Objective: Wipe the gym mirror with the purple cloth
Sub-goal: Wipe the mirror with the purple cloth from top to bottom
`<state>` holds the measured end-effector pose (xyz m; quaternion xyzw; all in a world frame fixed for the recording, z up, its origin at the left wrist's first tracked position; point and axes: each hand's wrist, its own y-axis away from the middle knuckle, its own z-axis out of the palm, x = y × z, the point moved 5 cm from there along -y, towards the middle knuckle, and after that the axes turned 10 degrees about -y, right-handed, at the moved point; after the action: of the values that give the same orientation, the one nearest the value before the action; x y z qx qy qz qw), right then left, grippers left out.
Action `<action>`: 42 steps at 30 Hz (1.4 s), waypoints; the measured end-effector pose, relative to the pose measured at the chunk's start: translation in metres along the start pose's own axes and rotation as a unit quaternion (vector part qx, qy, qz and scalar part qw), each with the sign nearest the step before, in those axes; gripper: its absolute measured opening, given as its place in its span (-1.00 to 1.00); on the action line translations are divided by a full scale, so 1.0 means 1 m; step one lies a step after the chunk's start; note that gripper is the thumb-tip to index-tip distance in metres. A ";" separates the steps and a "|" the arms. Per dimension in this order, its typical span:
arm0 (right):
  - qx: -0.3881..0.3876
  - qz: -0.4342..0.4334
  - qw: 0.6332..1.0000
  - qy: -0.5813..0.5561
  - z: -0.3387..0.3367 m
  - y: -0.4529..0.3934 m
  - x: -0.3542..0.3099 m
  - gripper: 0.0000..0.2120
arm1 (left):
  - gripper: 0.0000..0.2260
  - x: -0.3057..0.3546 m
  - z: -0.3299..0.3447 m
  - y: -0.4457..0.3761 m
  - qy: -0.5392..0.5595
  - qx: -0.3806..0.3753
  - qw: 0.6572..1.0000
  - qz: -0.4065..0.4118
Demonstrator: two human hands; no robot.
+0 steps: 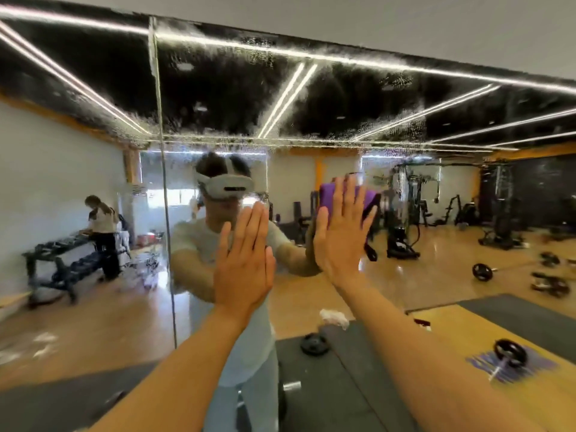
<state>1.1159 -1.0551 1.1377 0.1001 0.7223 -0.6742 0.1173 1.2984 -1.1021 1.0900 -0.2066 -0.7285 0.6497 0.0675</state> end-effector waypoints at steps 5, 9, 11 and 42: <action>-0.094 -0.209 0.972 0.045 -0.001 0.028 -0.025 -0.43 | -0.41 -0.001 -0.002 -0.001 0.013 0.001 1.000 0.009; -0.067 -0.240 0.963 0.106 -0.006 0.032 -0.031 -0.45 | -0.43 -0.001 0.002 0.002 0.006 0.004 1.000 0.014; -0.058 -0.247 0.963 0.088 0.000 0.034 -0.032 -0.45 | -0.43 -0.002 0.005 0.000 0.007 0.000 1.000 0.013; -0.016 -0.079 0.997 -0.016 -0.040 -0.099 0.102 -0.44 | -0.41 0.066 -0.016 -0.135 0.002 0.037 0.999 -0.001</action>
<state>0.9874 -1.0233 1.2036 0.0307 0.7366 -0.6713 0.0769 1.2156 -1.0714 1.2123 -0.2041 -0.7042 0.6757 0.0772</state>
